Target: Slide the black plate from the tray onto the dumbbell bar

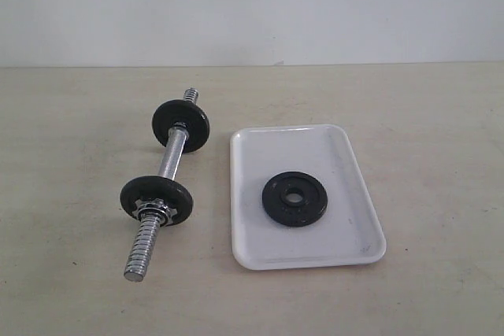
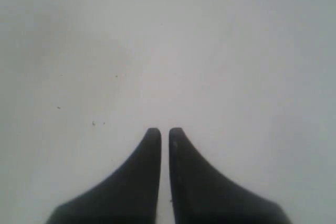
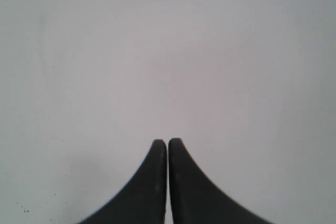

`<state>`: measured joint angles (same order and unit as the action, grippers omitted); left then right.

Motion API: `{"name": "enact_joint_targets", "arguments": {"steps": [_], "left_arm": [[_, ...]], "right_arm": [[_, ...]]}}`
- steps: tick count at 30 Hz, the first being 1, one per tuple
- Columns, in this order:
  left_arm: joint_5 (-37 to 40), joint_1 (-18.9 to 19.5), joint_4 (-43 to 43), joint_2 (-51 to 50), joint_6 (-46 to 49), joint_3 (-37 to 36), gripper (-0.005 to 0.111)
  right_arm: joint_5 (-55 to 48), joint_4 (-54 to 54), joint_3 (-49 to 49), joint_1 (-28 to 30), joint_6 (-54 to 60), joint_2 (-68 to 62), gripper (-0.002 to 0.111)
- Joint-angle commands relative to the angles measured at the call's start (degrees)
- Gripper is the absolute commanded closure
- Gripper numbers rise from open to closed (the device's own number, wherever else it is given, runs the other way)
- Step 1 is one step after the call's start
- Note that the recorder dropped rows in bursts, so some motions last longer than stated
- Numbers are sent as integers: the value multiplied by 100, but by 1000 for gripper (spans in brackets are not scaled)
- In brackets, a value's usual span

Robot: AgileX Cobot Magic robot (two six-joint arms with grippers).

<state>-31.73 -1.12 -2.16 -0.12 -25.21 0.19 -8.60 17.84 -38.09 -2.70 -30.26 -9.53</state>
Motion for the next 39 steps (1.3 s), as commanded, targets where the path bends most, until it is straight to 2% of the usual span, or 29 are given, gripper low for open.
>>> {"name": "enact_joint_targets", "arguments": {"steps": [1, 4, 28, 34, 39], "left_arm": [[-229, -19, -4, 12, -75, -19, 102], [-240, -19, -4, 12, 219, -19, 102], [-209, -19, -4, 12, 312, -19, 102], [164, -19, -4, 12, 326, -19, 102], [148, -19, 86, 12, -107, -19, 102]], "right_arm": [[17, 29, -18, 32, 16, -33, 108], [17, 29, -18, 32, 16, -33, 108], [19, 42, -18, 32, 105, -33, 108], [19, 42, -18, 32, 94, -33, 108], [177, 42, -18, 32, 56, -33, 108]]}}
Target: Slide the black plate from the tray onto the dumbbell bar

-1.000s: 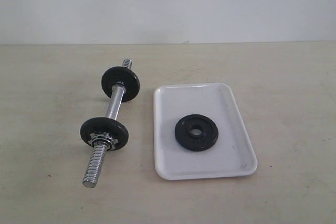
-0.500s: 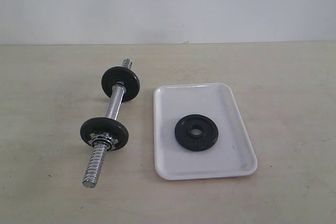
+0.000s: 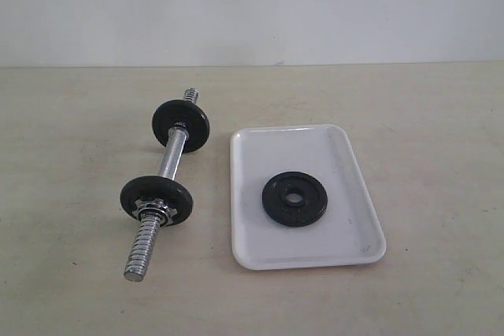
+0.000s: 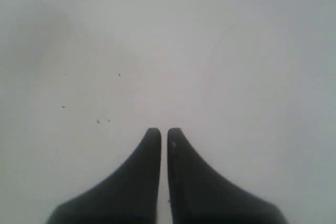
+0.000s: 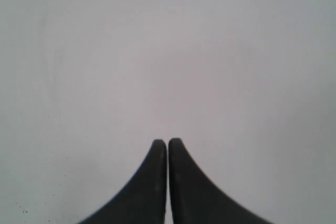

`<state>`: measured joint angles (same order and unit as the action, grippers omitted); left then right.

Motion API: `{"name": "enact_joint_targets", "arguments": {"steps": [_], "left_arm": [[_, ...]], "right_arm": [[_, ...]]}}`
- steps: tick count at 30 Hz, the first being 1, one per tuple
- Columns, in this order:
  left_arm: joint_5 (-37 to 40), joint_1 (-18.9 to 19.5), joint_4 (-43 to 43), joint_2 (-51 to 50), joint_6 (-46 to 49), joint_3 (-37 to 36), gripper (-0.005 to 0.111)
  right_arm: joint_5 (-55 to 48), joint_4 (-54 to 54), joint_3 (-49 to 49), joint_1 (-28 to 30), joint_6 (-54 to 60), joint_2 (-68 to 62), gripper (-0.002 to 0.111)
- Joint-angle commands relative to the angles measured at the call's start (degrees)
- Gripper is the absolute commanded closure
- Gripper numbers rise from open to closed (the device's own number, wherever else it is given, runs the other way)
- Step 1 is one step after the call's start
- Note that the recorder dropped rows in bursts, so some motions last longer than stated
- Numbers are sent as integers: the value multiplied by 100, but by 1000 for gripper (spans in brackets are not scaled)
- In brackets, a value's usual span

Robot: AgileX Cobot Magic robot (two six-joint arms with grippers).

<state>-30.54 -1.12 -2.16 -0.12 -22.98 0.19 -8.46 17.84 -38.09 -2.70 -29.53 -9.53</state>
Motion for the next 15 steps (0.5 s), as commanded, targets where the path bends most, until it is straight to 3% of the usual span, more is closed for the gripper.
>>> {"name": "enact_joint_targets", "arguments": {"steps": [1, 2, 3, 6, 7, 8, 11, 12, 13, 14, 15], "left_arm": [[201, -19, 647, 12, -331, -19, 102], [336, -19, 1240, 12, -343, 38, 102], [700, -19, 2541, 12, -724, 368, 102], [1951, -19, 4143, -25, -2153, 1169, 102], [2207, -19, 5143, -256, -2525, 1563, 102], [2207, -19, 5621, -364, -2709, 1709, 102], [2070, -19, 7714, -1347, -4624, 2458, 102], [1742, -19, 9018, -1904, -5510, 2630, 102], [1494, -19, 9780, -2226, -6203, 2742, 102], [1010, -7, 10210, -2879, -7548, 2912, 102], [785, -7, 10210, -3257, -7815, 3014, 102]], "right_arm": [[186, 42, -18, 32, -7, -33, 108], [186, 42, -18, 32, 33, -33, 108], [186, 42, -18, 32, 224, -72, 108], [-160, 42, -90, 32, 651, -331, 108], [-458, 42, -173, 32, 730, -552, 108], [-660, 42, -228, 32, 797, -694, 108], [-1656, -866, -584, 32, 1982, -1527, 108], [-1984, -1581, -753, 32, 2644, -1896, 108], [-2099, -1864, -836, 32, 2867, -2040, 108], [-2308, -2531, -962, 32, 3365, -2388, 108], [-2416, -2779, -1001, 32, 3556, -2511, 108]]}}
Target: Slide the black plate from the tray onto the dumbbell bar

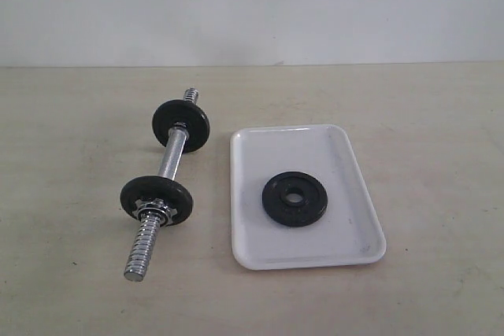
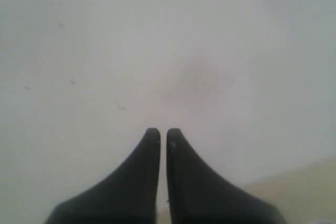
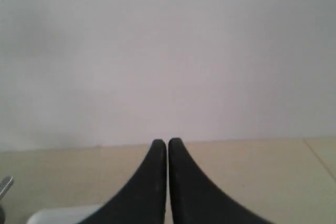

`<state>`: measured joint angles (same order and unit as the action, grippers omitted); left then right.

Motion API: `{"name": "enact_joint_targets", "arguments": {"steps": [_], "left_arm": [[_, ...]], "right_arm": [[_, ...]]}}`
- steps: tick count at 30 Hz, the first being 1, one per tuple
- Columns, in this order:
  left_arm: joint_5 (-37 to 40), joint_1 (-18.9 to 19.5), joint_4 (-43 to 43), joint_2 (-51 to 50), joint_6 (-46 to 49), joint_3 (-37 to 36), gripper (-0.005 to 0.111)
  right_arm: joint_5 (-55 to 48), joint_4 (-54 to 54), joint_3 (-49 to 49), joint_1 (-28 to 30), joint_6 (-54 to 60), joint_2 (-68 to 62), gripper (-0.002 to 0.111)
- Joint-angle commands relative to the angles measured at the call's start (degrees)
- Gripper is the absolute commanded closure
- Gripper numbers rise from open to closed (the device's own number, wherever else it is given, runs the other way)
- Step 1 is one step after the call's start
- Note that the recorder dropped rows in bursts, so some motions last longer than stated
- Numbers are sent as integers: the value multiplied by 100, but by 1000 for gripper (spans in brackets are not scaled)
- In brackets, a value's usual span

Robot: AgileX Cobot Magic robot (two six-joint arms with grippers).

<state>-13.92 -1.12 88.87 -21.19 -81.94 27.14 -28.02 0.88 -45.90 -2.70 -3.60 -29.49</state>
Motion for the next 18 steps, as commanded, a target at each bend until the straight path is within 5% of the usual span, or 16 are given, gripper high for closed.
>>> {"name": "enact_joint_targets", "arguments": {"steps": [1, 7, 18], "left_arm": [[-1401, -7, 1108, -1829, -1982, 466, 102], [-1243, -7, 1108, -3867, -1573, 1031, 102], [1091, -7, 1108, -5054, -249, 1923, 102]], "right_arm": [[-609, -1538, -293, 32, 1290, -811, 108], [-938, -1964, -281, 32, 1606, -1552, 108], [-1035, -2010, -281, 32, 2000, -1917, 108]]}}
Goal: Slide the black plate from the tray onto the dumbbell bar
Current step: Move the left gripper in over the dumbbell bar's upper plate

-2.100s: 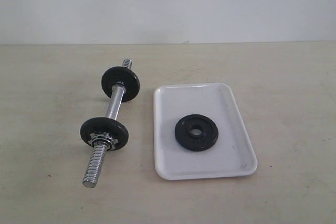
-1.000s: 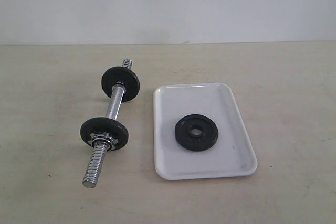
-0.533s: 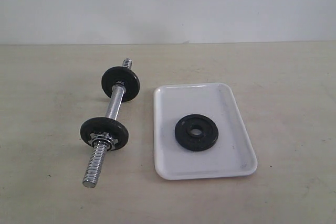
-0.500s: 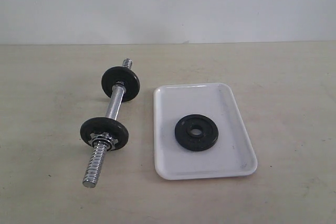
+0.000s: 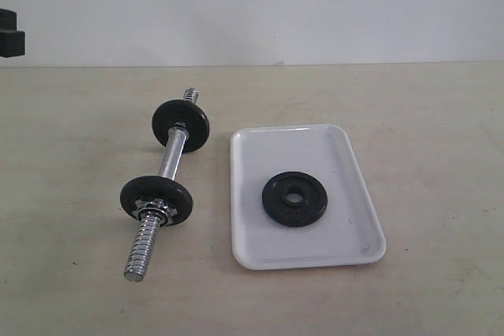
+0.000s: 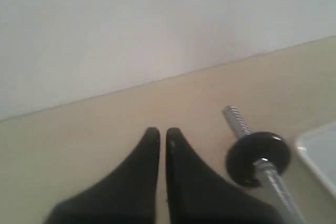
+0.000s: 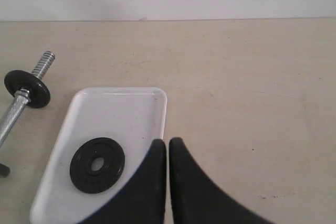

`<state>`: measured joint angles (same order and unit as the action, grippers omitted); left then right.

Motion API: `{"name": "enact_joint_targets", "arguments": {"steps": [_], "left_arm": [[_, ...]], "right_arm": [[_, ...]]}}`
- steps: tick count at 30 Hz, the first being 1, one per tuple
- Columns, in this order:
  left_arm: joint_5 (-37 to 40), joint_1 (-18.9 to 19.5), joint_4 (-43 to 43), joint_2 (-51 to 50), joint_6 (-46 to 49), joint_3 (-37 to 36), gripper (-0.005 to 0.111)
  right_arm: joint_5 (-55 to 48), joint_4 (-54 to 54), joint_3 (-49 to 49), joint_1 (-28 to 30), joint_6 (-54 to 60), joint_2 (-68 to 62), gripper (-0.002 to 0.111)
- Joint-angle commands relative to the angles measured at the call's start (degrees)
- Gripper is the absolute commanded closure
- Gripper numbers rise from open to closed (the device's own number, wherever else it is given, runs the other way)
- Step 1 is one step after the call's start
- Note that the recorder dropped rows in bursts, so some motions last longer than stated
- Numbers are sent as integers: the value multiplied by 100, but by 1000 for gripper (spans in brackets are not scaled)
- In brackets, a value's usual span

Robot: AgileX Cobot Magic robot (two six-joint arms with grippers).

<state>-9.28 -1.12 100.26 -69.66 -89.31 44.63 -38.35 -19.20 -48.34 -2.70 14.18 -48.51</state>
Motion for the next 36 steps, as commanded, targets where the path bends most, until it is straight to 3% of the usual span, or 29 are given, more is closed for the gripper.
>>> {"name": "enact_joint_targets", "arguments": {"steps": [1, 4, 12, 16, 18, 21, 26, 31, 36], "left_arm": [[827, -7, -31, -265, 526, 174, 102], [1263, -7, -31, -487, 565, 174, 102], [1169, -7, -295, -1637, 522, -174, 102], [393, -7, -535, -2192, 390, -302, 102], [3, -7, -265, -2449, 25, -311, 102], [-76, -7, -31, -2716, -608, -298, 102], [149, -24, -31, -2865, -621, -298, 102], [206, -168, -31, -2818, 134, -258, 102], [1363, -798, -31, -2634, 1324, -258, 102]], "right_arm": [[-2, -3, -37, 32, 222, -14, 108], [-46, -3, -37, 32, 224, -14, 108], [-339, -3, -37, 32, 224, -14, 108], [-409, -3, -37, 32, 224, -14, 108], [-444, -3, -37, 32, 224, -14, 108], [-483, -14, -37, 32, 224, -14, 108], [-514, -71, -37, 32, 224, -14, 108], [-532, -136, -37, 32, 224, -14, 108], [-532, -136, -37, 32, 224, -14, 108]]}}
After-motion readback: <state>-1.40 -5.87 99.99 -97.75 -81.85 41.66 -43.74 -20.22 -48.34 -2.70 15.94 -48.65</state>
